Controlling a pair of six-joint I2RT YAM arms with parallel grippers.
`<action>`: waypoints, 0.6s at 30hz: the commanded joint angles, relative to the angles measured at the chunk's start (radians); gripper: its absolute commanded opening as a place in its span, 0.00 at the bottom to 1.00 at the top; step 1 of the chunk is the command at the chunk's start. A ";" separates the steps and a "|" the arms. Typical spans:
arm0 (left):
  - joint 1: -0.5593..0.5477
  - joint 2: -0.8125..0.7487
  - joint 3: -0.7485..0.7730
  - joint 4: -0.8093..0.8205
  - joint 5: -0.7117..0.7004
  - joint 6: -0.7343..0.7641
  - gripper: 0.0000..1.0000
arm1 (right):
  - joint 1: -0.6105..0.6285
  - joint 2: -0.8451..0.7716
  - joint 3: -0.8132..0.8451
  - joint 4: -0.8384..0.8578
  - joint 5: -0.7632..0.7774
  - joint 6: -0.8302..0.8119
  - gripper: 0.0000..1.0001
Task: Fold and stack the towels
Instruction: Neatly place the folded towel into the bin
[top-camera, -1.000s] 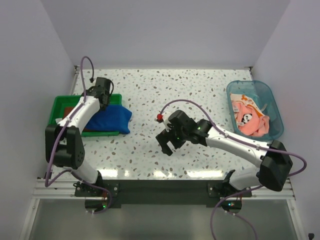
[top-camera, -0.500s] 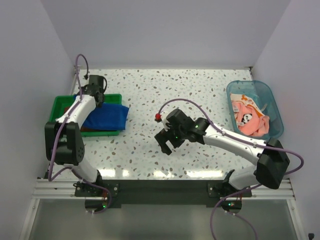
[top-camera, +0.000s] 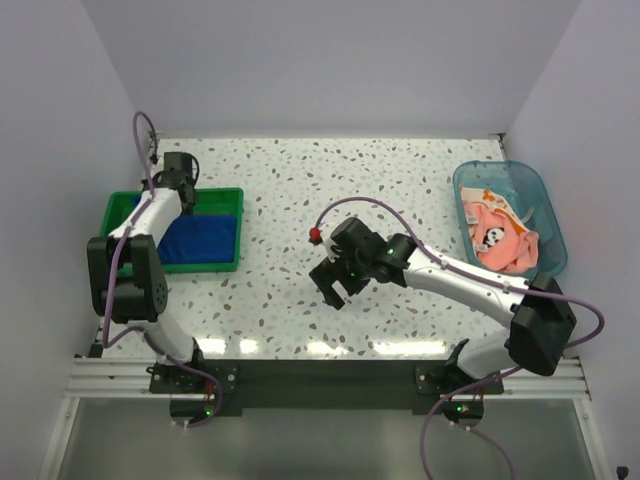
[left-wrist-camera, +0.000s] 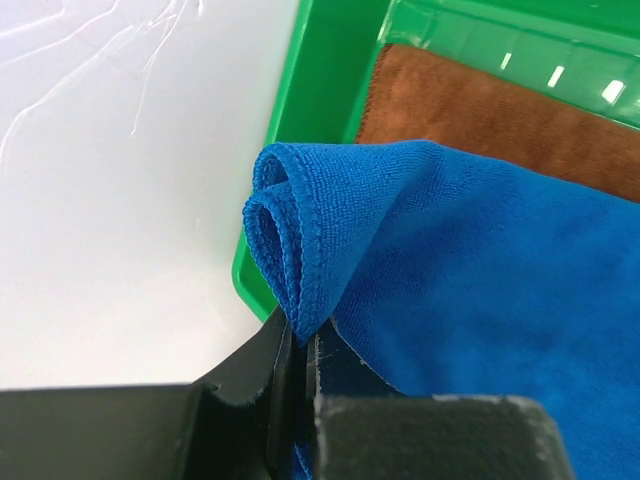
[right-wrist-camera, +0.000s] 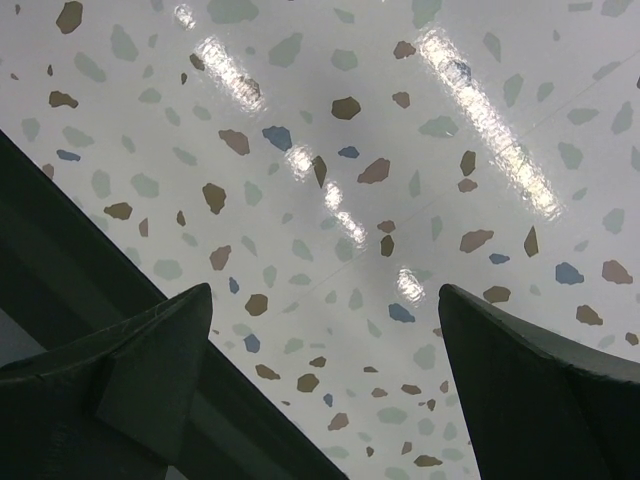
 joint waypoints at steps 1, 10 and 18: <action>0.026 -0.004 0.010 0.054 -0.041 -0.027 0.00 | -0.001 0.012 0.044 -0.005 0.019 -0.018 0.99; 0.037 0.031 -0.001 0.094 -0.075 -0.023 0.20 | -0.003 0.015 0.046 -0.011 0.034 -0.019 0.98; 0.081 0.060 0.033 0.049 -0.127 -0.092 0.85 | -0.010 0.003 0.049 -0.026 0.098 -0.002 0.99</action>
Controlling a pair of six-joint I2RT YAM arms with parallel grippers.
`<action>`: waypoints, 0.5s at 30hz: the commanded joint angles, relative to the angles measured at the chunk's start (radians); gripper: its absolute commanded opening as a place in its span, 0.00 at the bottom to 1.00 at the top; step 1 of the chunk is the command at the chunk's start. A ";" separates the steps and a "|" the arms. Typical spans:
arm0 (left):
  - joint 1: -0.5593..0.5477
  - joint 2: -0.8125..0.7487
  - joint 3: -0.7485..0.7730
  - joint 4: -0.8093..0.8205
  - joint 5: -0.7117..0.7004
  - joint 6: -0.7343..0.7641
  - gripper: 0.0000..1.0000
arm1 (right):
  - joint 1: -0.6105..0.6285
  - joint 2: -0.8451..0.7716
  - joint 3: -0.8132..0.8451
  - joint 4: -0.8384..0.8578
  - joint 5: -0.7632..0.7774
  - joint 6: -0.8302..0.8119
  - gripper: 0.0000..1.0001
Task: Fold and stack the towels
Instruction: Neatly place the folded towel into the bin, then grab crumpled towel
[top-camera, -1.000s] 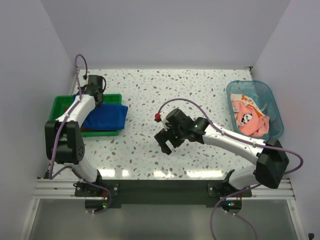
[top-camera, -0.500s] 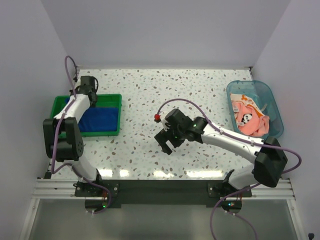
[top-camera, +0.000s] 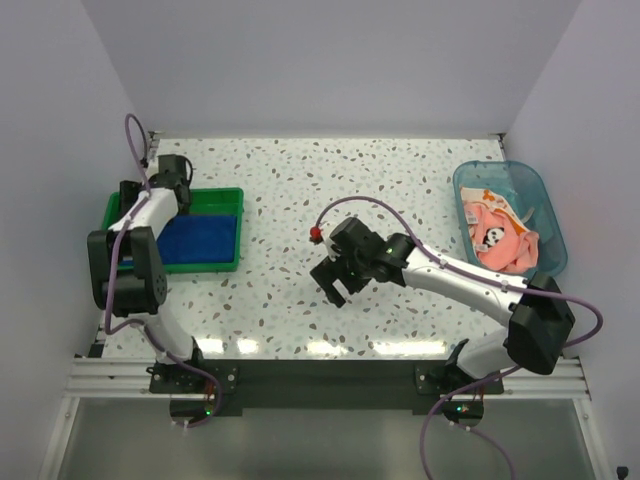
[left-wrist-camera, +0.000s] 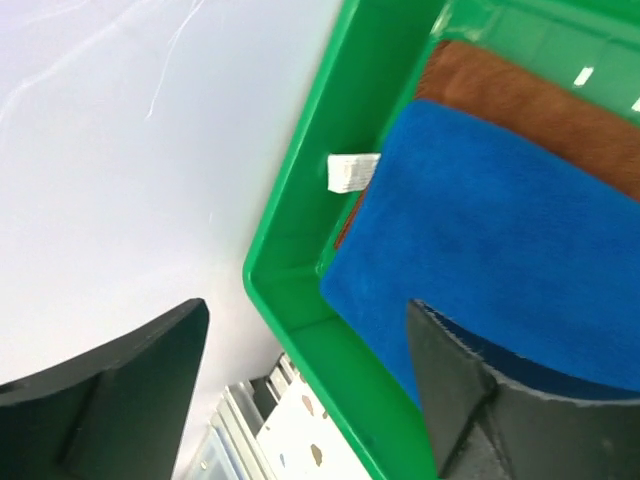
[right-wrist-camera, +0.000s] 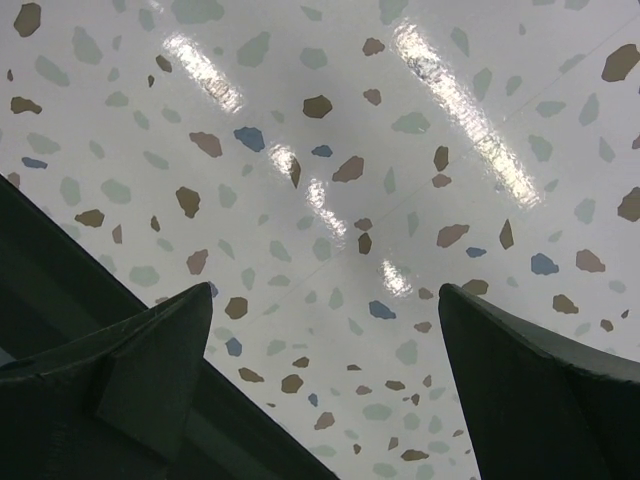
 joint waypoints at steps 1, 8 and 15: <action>0.033 0.011 0.052 -0.021 -0.046 -0.095 0.87 | -0.015 -0.014 0.044 -0.020 0.068 0.011 0.98; 0.018 -0.108 0.138 -0.147 0.176 -0.216 0.95 | -0.203 -0.069 0.107 -0.082 0.329 0.109 0.99; -0.180 -0.421 -0.015 -0.030 0.559 -0.196 0.98 | -0.585 -0.060 0.170 -0.125 0.517 0.262 0.99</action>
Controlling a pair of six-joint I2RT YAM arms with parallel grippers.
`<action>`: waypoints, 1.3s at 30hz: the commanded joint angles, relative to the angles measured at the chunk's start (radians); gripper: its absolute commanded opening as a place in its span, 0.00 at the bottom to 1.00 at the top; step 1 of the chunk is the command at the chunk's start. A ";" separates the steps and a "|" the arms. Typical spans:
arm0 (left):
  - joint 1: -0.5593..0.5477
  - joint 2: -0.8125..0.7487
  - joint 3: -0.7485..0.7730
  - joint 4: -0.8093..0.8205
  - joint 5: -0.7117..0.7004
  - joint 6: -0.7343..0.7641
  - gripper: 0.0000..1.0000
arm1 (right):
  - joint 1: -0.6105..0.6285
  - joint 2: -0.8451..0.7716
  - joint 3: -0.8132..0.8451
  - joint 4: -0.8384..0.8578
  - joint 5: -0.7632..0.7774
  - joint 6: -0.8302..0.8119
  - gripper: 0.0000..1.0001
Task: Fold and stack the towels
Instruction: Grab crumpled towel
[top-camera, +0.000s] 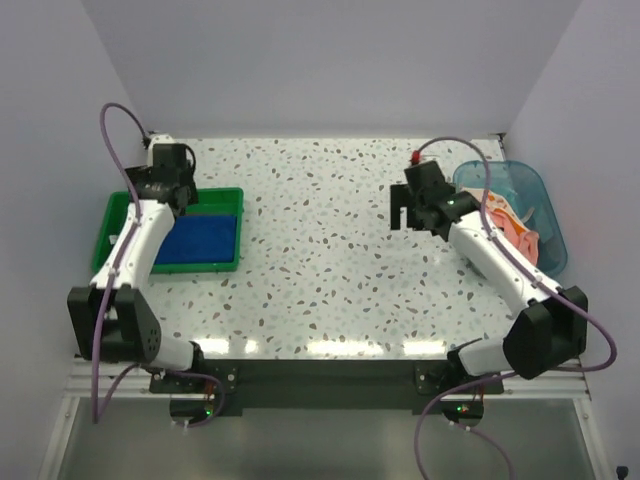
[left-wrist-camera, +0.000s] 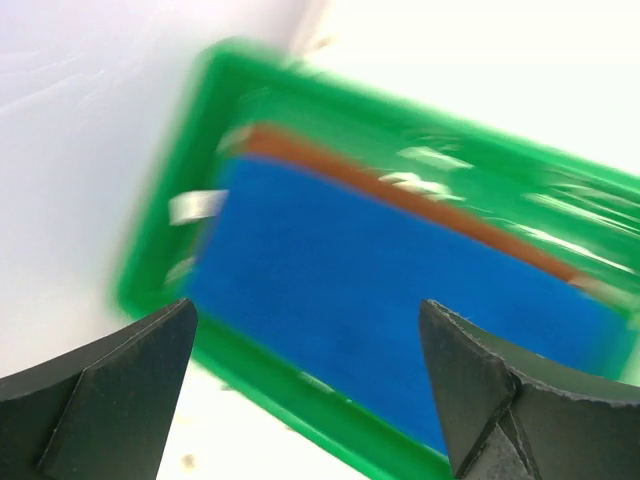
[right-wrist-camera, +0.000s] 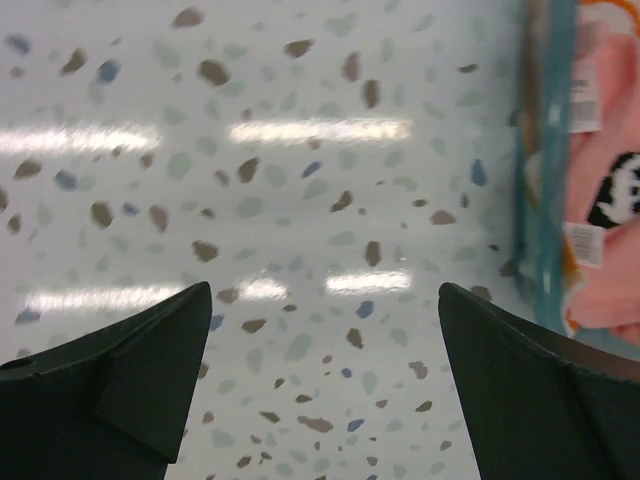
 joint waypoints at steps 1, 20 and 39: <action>-0.128 -0.184 -0.089 0.088 0.271 -0.013 0.98 | -0.158 -0.004 0.053 -0.050 0.156 0.112 0.99; -0.220 -0.557 -0.455 0.251 0.640 -0.020 1.00 | -0.675 0.376 0.055 0.327 -0.117 0.078 0.77; -0.225 -0.442 -0.358 0.220 0.692 -0.022 1.00 | -0.673 0.174 0.218 0.246 -0.048 -0.065 0.00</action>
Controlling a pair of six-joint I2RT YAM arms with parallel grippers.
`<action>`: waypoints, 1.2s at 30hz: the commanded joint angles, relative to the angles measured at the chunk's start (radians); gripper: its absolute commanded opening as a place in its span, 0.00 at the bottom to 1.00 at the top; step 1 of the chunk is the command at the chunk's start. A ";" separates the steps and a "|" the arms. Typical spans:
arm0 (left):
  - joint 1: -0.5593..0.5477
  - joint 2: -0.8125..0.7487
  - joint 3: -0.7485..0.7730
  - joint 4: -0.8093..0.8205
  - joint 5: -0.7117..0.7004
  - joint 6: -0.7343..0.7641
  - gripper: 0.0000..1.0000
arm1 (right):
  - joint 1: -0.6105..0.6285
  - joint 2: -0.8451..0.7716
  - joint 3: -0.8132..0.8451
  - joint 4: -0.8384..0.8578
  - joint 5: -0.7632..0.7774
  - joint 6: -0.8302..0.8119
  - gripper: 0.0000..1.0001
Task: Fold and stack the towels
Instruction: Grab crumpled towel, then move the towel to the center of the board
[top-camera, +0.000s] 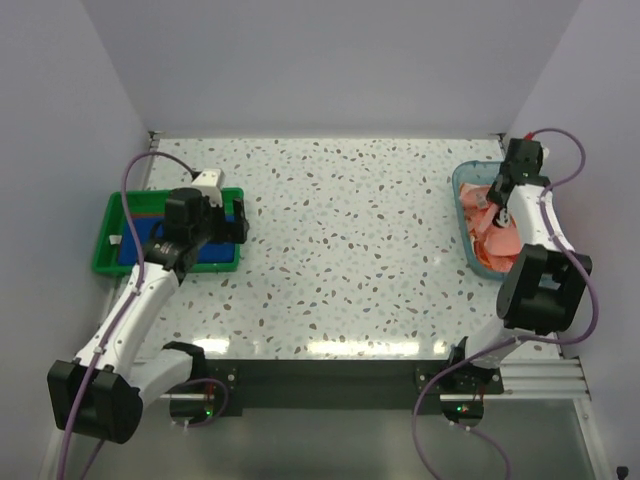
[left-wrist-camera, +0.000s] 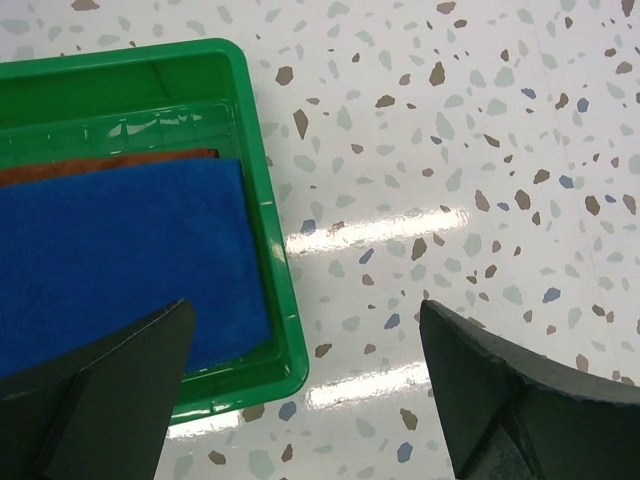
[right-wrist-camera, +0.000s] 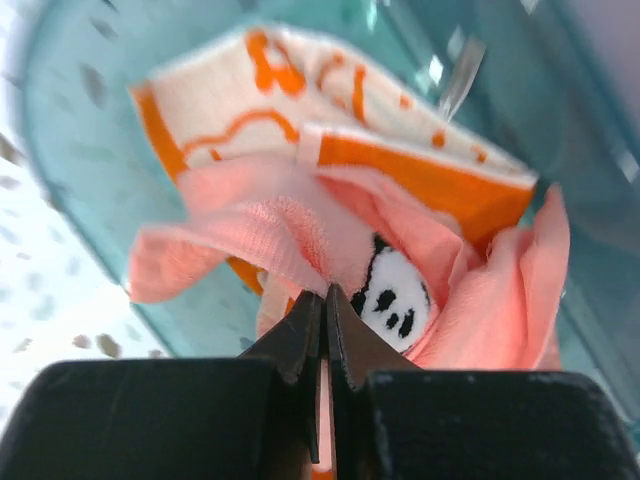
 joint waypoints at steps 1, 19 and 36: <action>-0.005 0.018 0.079 0.014 0.034 -0.013 1.00 | 0.021 -0.120 0.171 -0.004 0.028 -0.062 0.00; -0.005 0.077 0.228 -0.072 0.077 -0.044 1.00 | 0.510 0.023 0.918 -0.046 -0.247 -0.342 0.00; -0.005 0.074 0.149 -0.126 0.078 -0.027 0.99 | 1.211 -0.296 -0.154 -0.219 -0.698 -0.040 0.21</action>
